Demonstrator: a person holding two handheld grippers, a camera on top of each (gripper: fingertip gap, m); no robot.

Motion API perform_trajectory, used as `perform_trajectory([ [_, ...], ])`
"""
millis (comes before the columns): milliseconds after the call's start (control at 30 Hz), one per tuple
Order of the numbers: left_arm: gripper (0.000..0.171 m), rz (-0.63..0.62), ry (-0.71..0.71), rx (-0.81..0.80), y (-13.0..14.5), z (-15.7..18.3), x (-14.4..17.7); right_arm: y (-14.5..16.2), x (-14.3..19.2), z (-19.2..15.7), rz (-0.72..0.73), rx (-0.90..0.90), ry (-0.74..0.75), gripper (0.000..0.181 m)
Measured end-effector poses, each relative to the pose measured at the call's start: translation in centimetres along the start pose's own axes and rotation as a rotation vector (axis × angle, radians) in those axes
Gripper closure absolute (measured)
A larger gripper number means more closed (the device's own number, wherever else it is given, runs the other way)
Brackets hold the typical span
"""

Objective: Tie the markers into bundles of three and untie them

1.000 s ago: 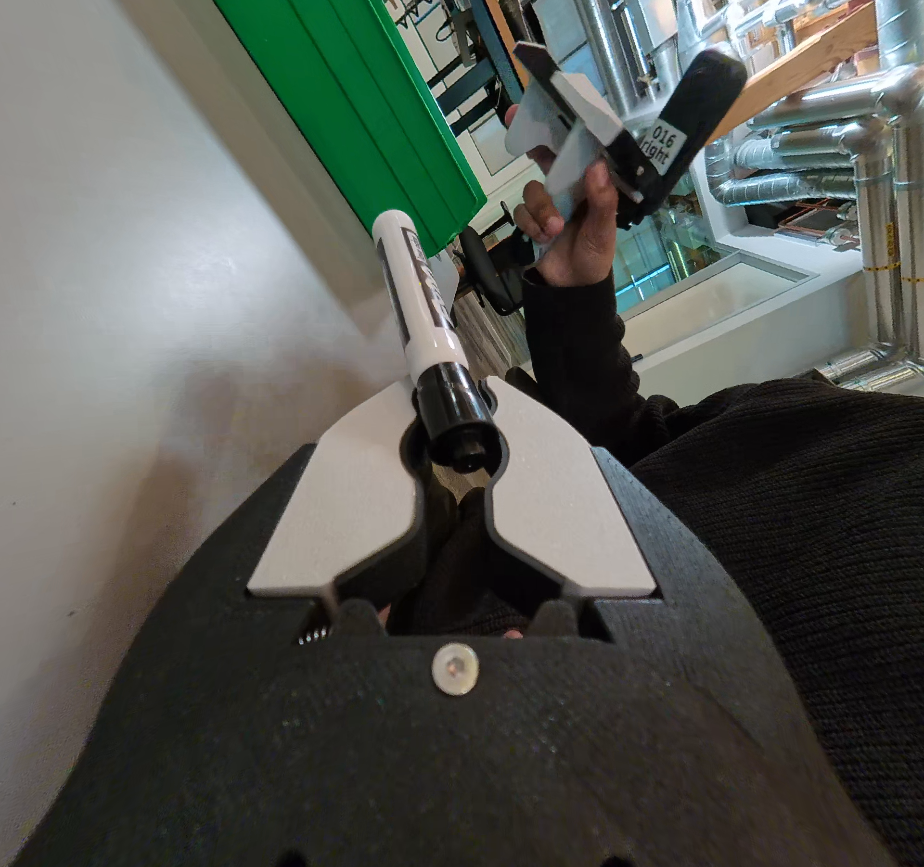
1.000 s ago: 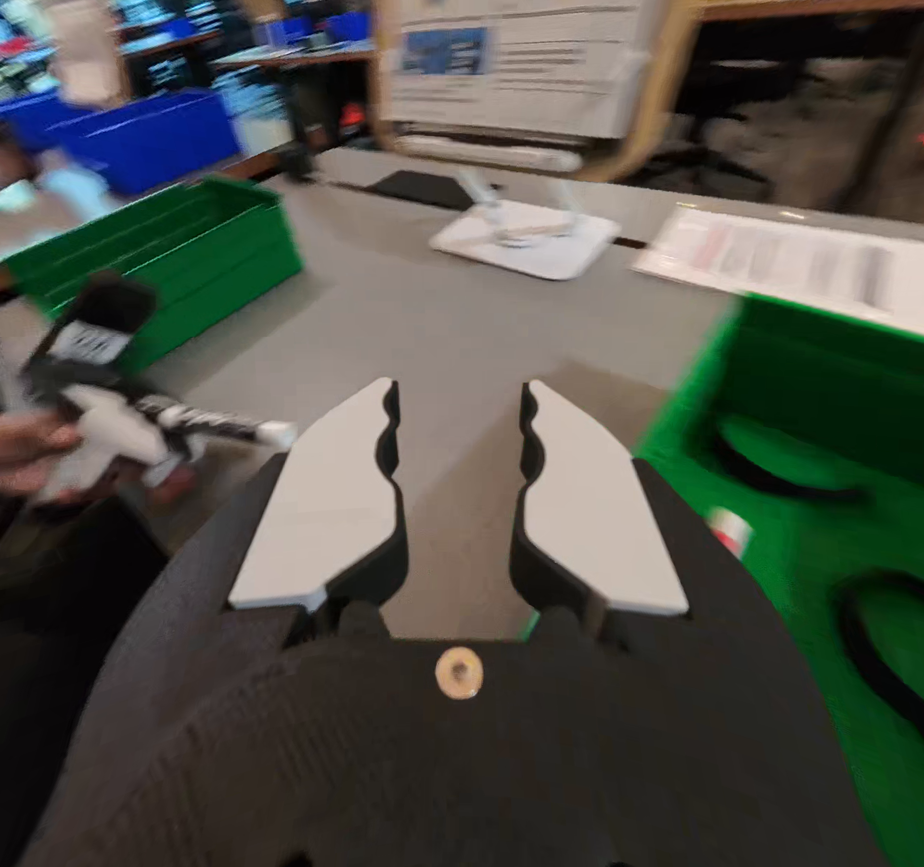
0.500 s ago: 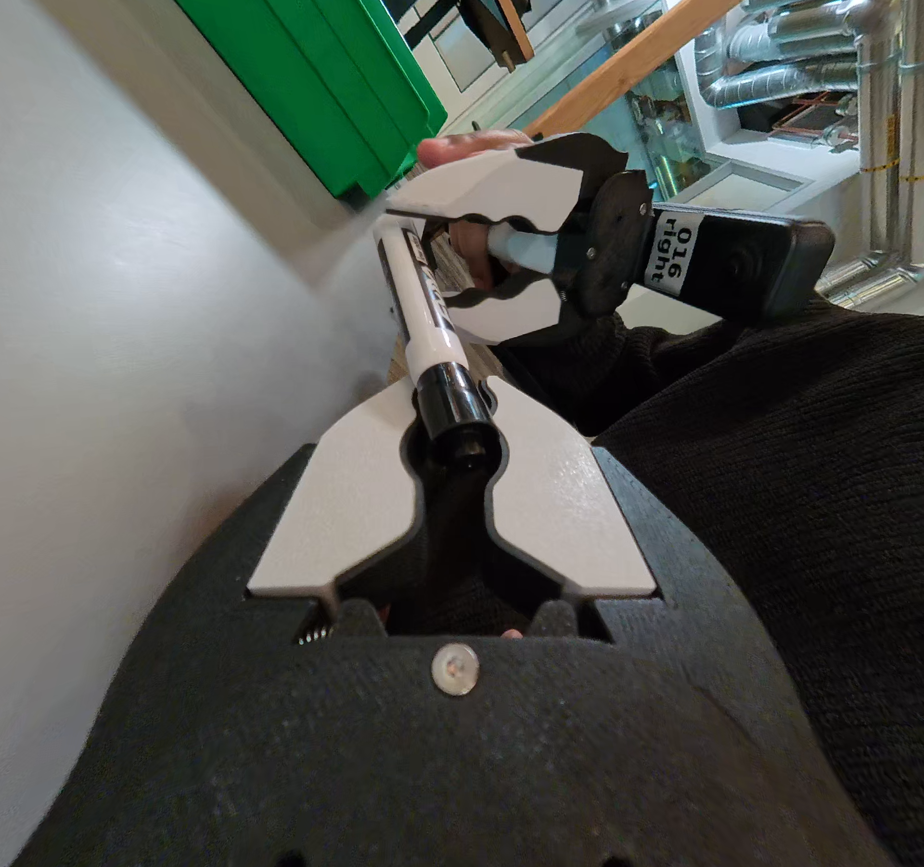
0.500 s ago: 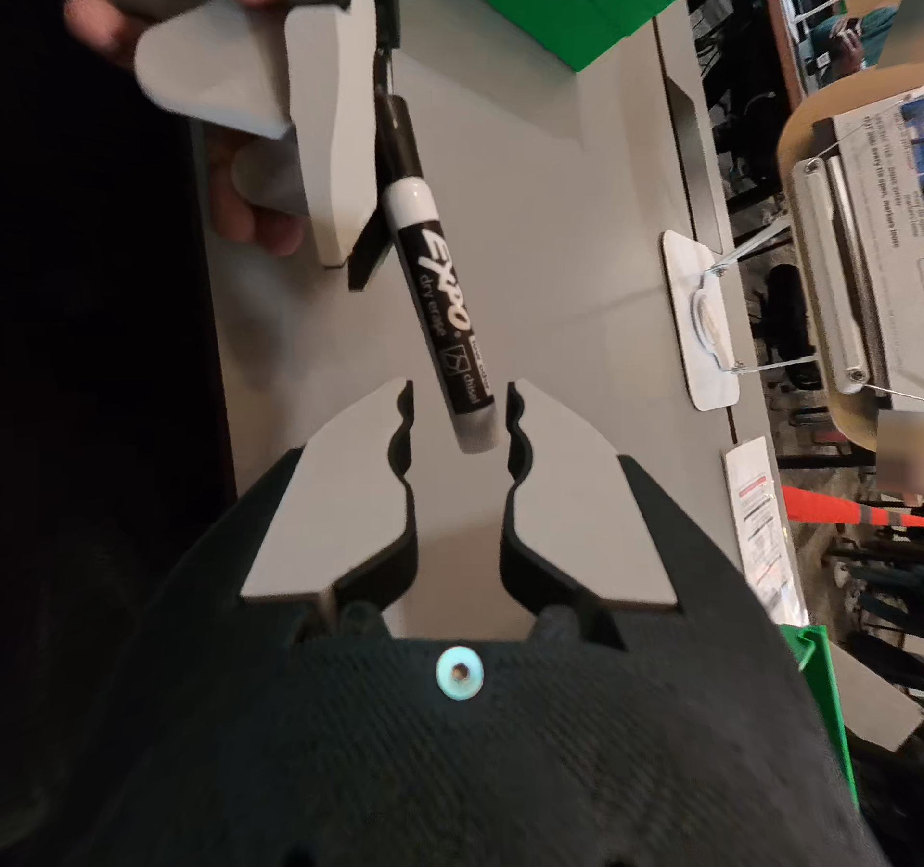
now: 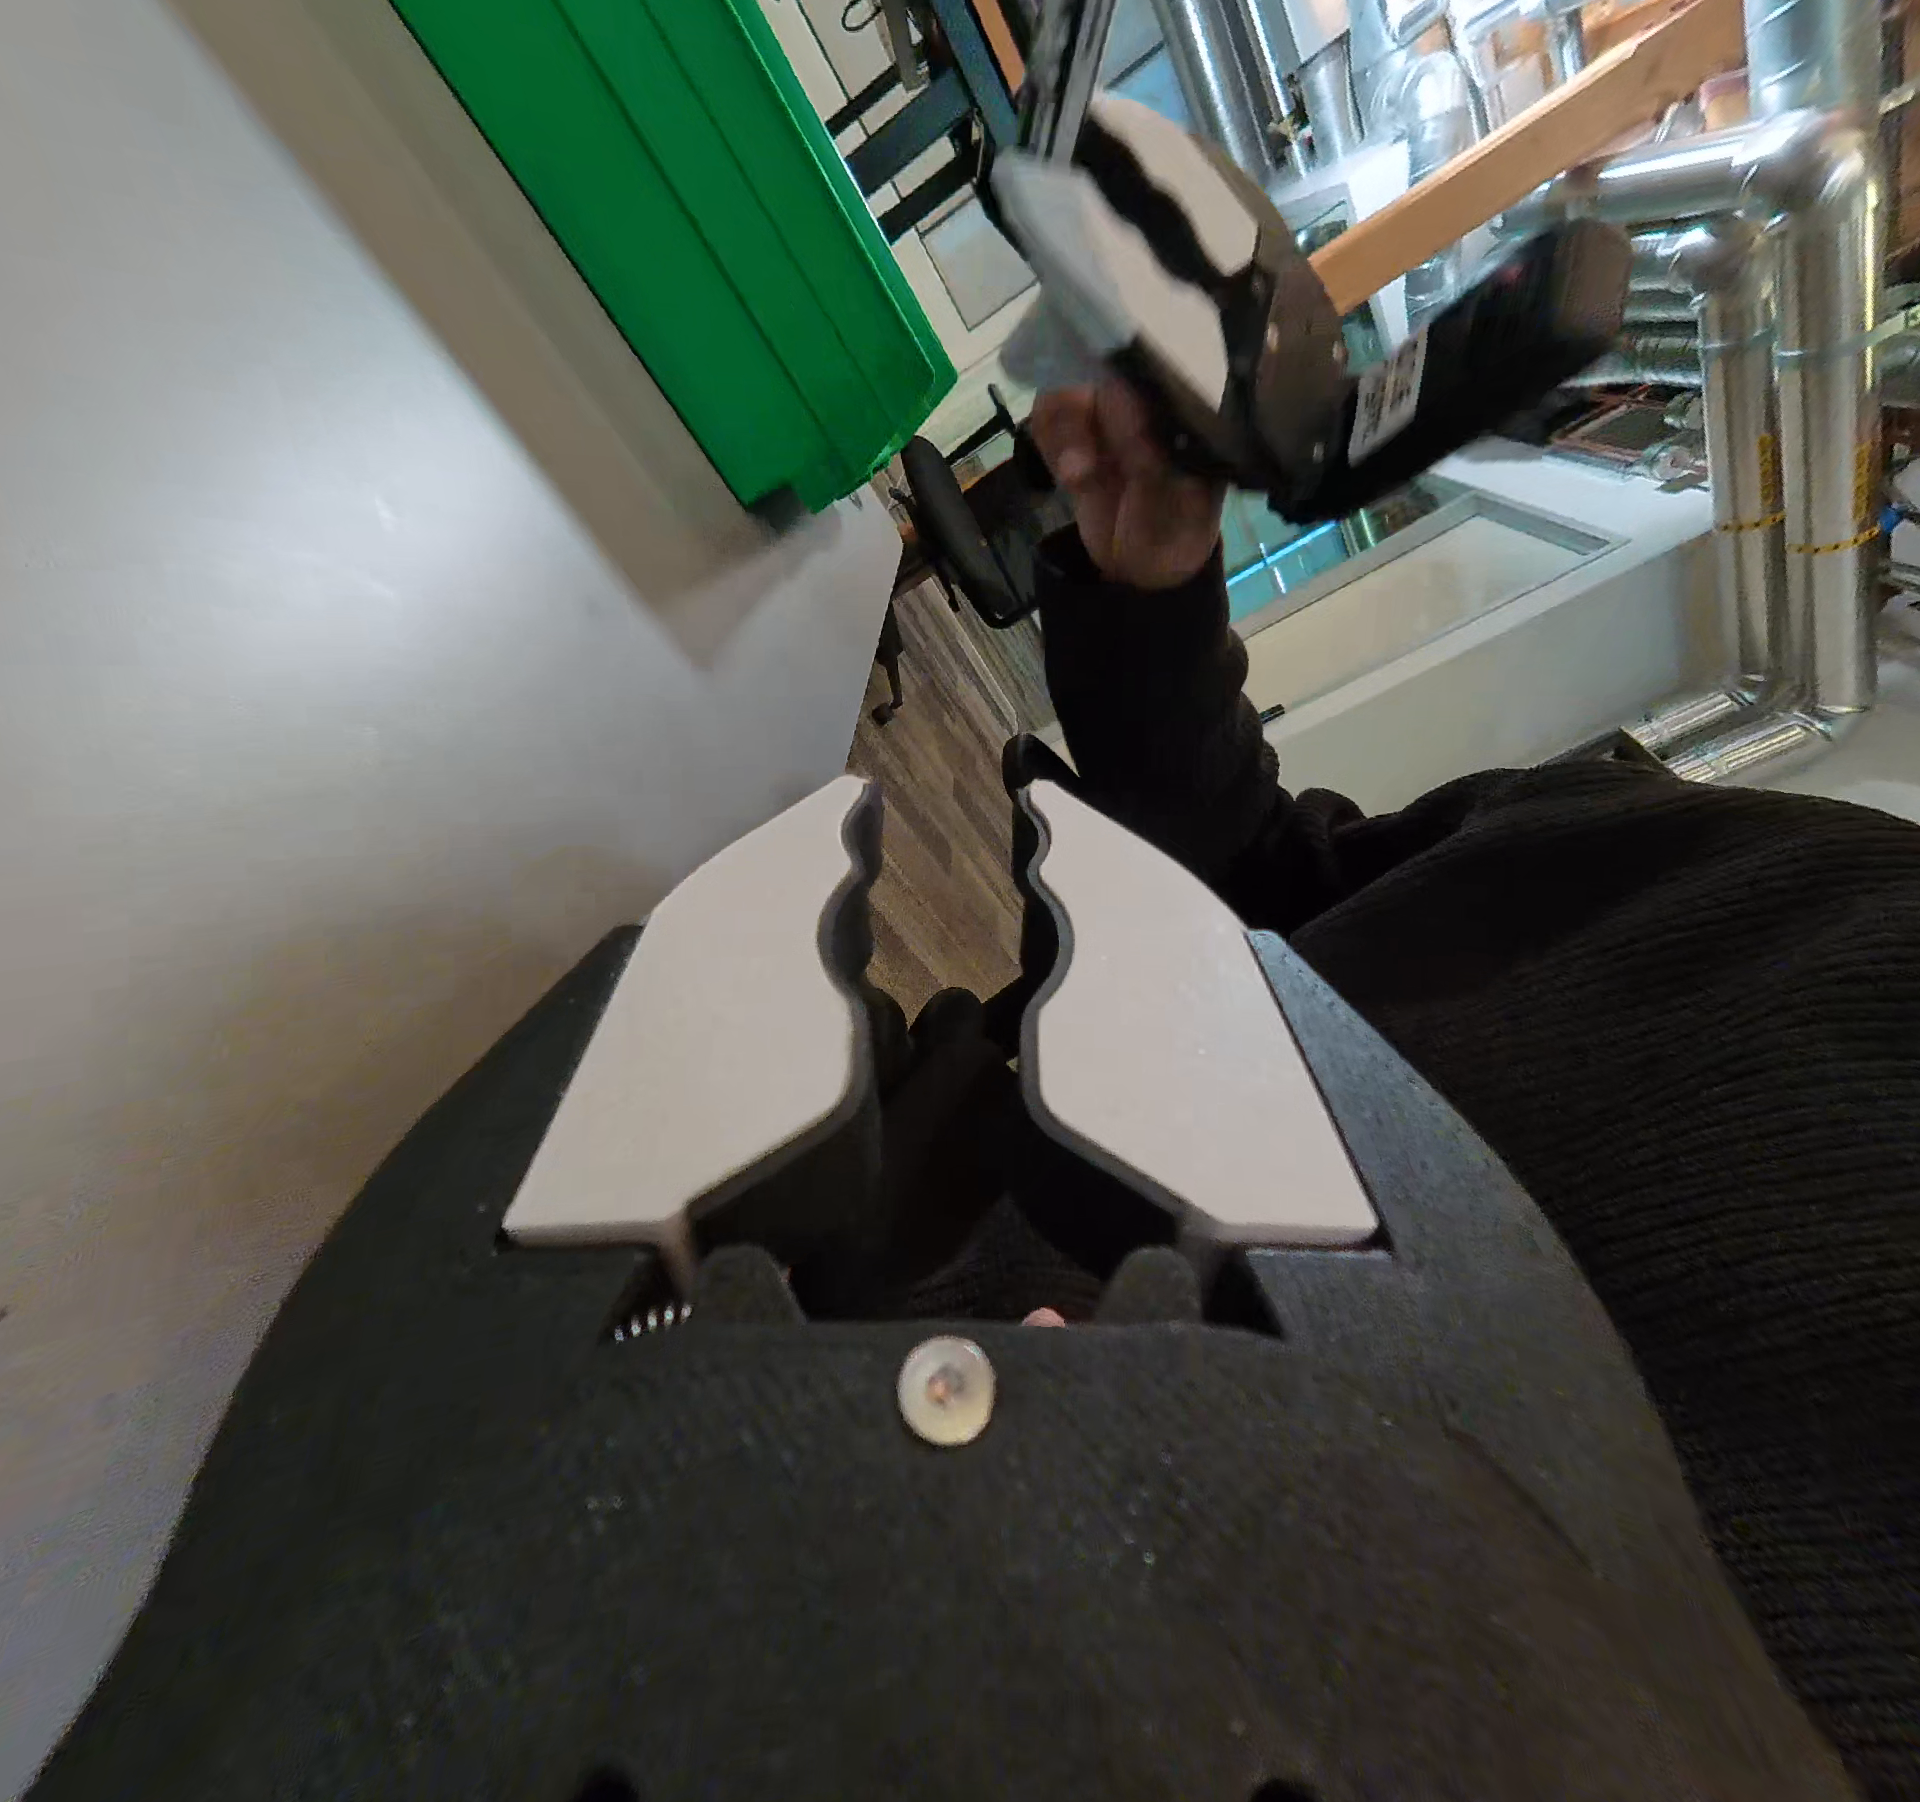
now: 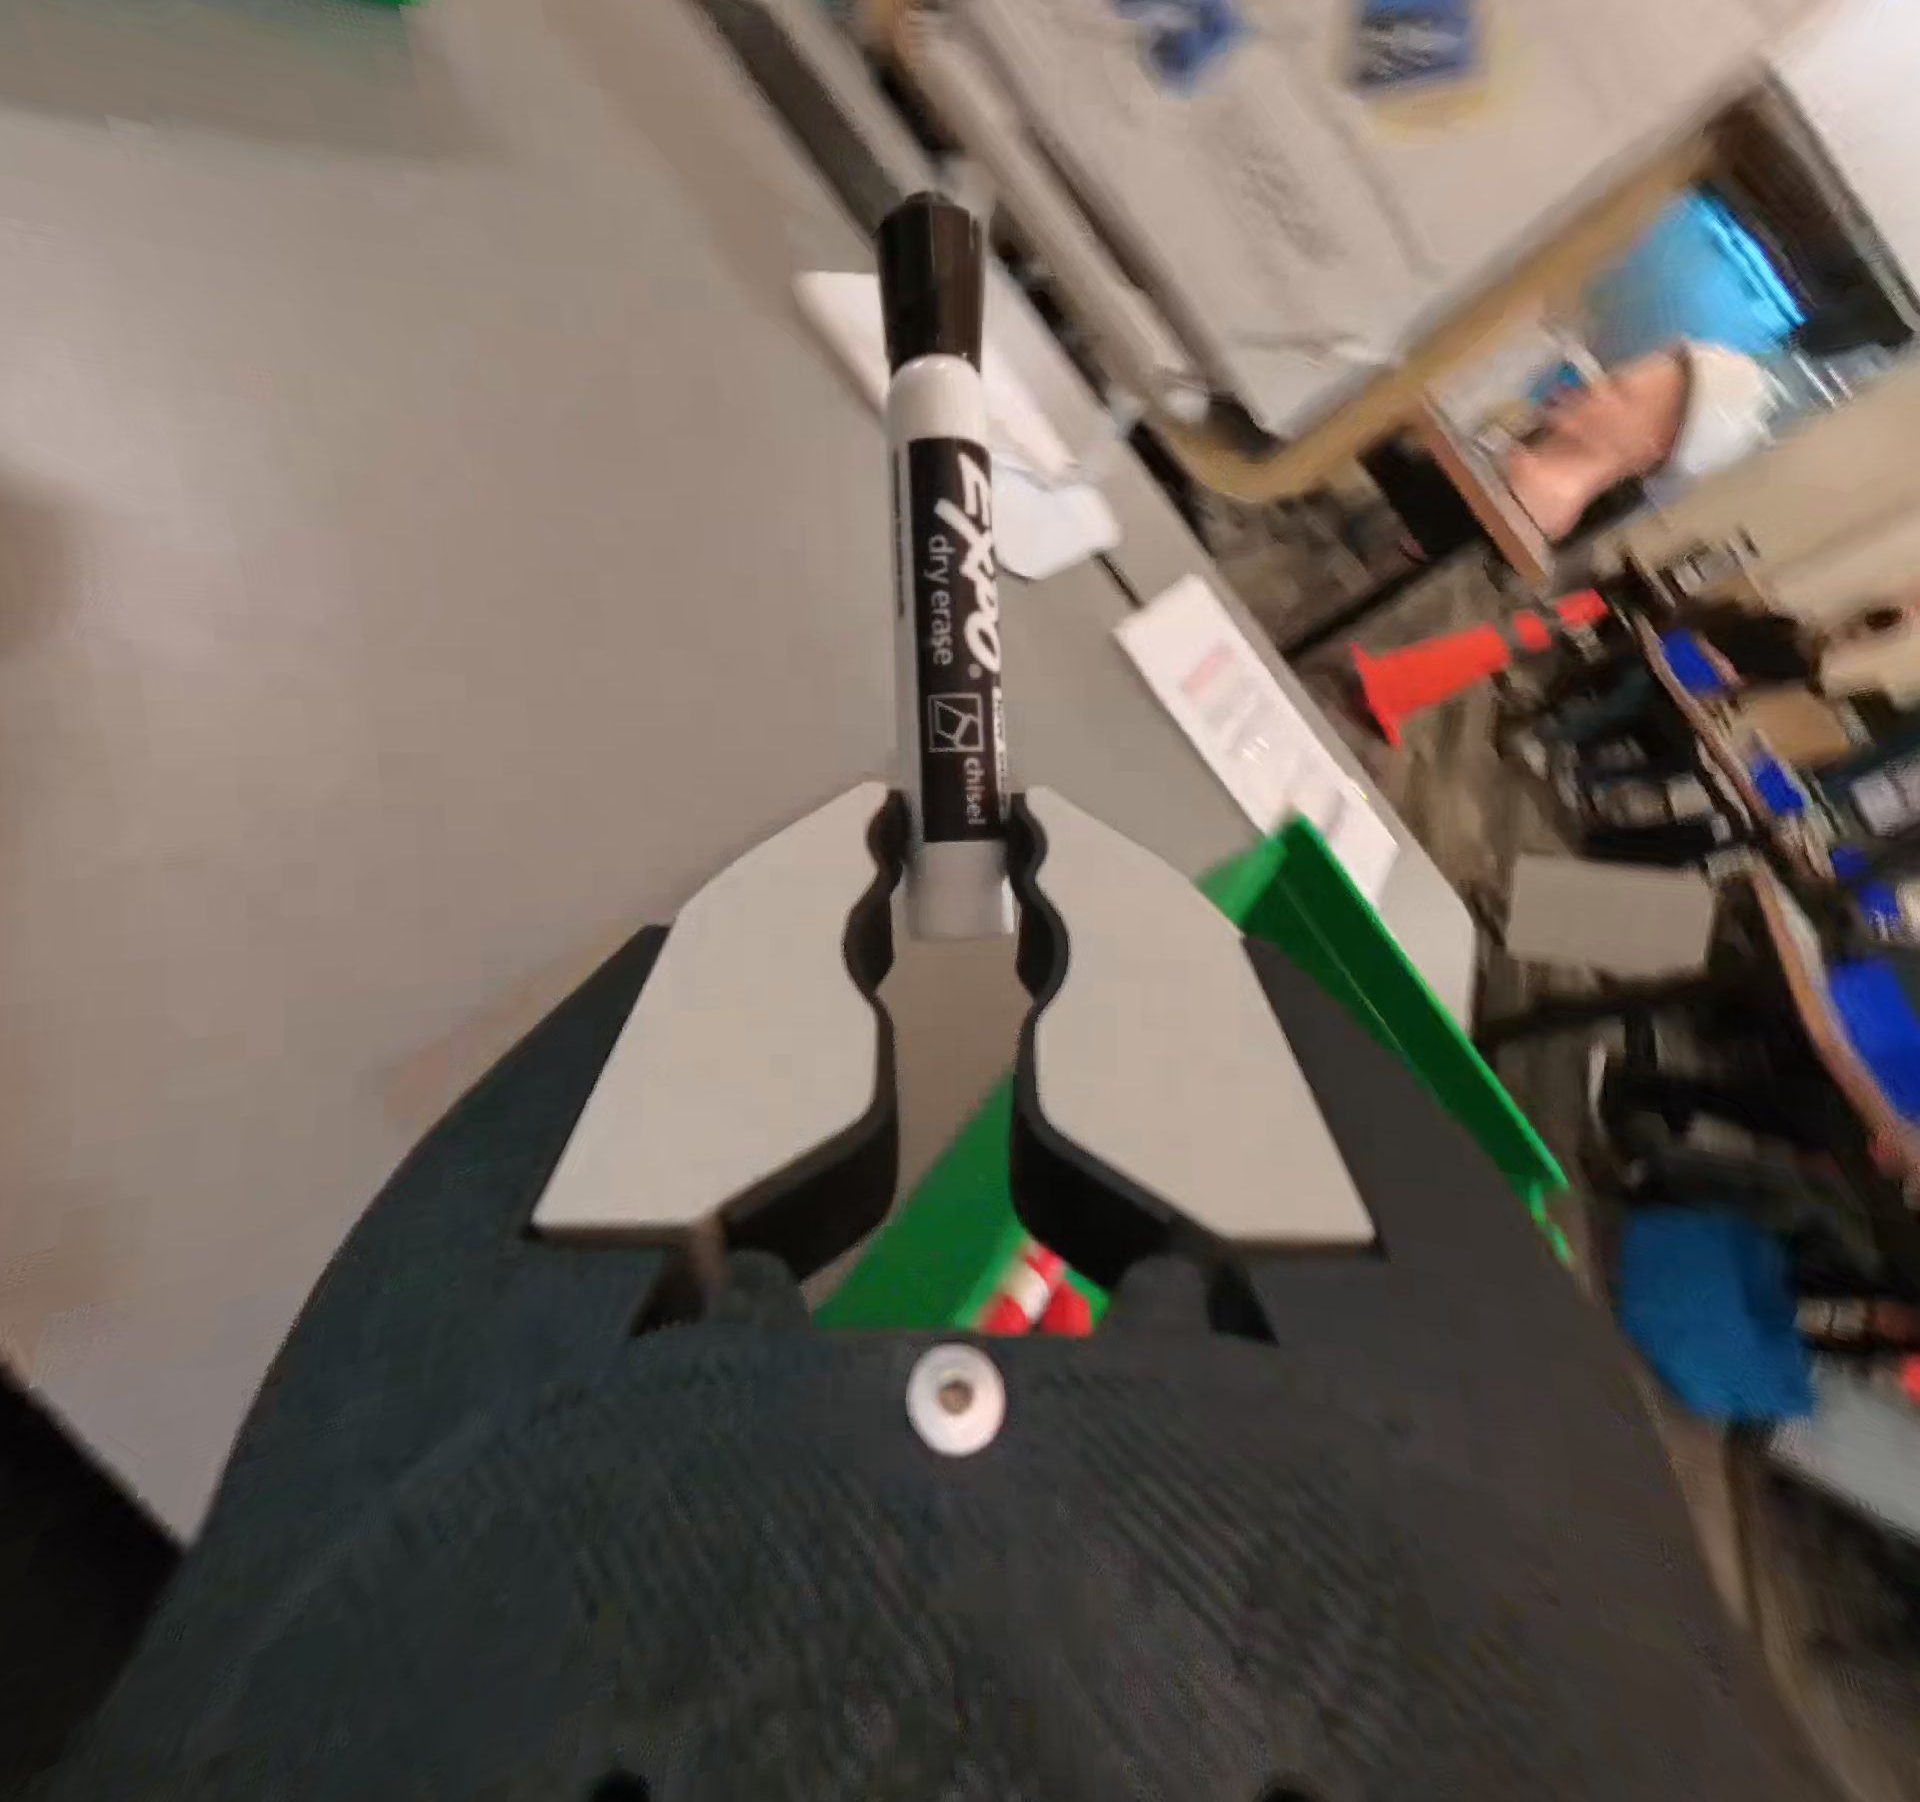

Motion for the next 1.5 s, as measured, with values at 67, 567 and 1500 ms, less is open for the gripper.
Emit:
perform_trajectory([
  [67,0.147,-0.022,0.002,-0.004,0.3,0.1,-0.3,2.4,0.9,5.0,-0.042,-0.183,0.079,0.162],
  [567,0.145,-0.061,0.005,0.003,0.6,-0.2,-1.1,21.9,-2.2,8.5,-0.65,-0.481,-0.005,0.162],
  [1500,0.143,-0.073,-0.019,-0.045,0.8,0.2,-1.1,0.5,0.8,0.1,0.027,-0.45,-0.371,0.149],
])
Point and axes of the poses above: each gripper's, where its closed fingertips meet, x back along the fingers, y out of its underside, z = x × y across the jaws, the point moved 2 cm from there along x, back along the fingers, and after that the axes turned 13 degrees about -z, right-handed, at the moved point
